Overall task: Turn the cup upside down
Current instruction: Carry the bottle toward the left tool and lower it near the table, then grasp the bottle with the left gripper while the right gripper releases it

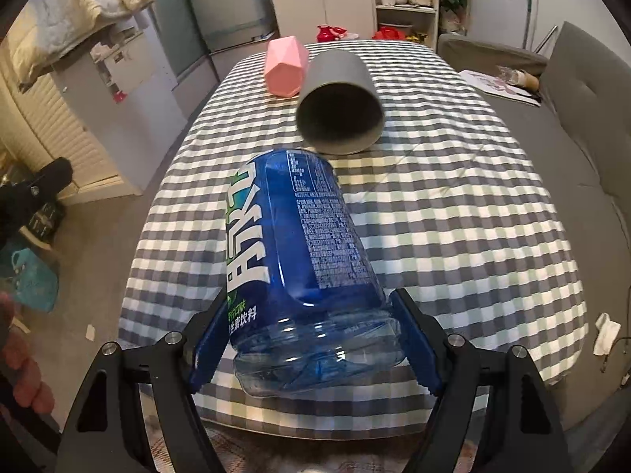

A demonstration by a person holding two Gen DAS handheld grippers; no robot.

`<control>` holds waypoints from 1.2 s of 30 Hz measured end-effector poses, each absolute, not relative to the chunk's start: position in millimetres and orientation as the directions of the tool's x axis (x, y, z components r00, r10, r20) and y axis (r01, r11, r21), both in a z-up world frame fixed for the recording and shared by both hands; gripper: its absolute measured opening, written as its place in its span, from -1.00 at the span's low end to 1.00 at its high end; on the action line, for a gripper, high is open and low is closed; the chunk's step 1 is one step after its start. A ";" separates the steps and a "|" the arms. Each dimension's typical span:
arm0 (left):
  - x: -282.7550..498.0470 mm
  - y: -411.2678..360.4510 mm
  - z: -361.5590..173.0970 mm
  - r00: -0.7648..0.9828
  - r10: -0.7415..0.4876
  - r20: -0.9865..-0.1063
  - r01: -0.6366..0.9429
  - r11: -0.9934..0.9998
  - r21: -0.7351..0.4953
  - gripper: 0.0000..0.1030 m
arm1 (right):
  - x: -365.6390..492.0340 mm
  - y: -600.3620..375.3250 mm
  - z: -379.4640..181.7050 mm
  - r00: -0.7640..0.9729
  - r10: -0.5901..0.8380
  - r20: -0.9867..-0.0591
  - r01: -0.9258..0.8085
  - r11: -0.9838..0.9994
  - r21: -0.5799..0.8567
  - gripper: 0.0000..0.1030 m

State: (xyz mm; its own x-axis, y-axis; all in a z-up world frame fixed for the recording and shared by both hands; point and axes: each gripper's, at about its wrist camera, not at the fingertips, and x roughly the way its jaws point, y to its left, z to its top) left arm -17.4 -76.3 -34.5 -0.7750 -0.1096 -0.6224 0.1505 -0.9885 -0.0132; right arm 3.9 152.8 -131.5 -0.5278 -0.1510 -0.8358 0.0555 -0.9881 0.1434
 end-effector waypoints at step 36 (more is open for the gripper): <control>3.7 81.5 -71.1 -0.623 0.087 -0.777 -0.069 -0.996 -0.057 1.00 | 119.0 290.9 -61.0 -0.809 0.021 -0.587 -0.085 -0.993 0.082 0.79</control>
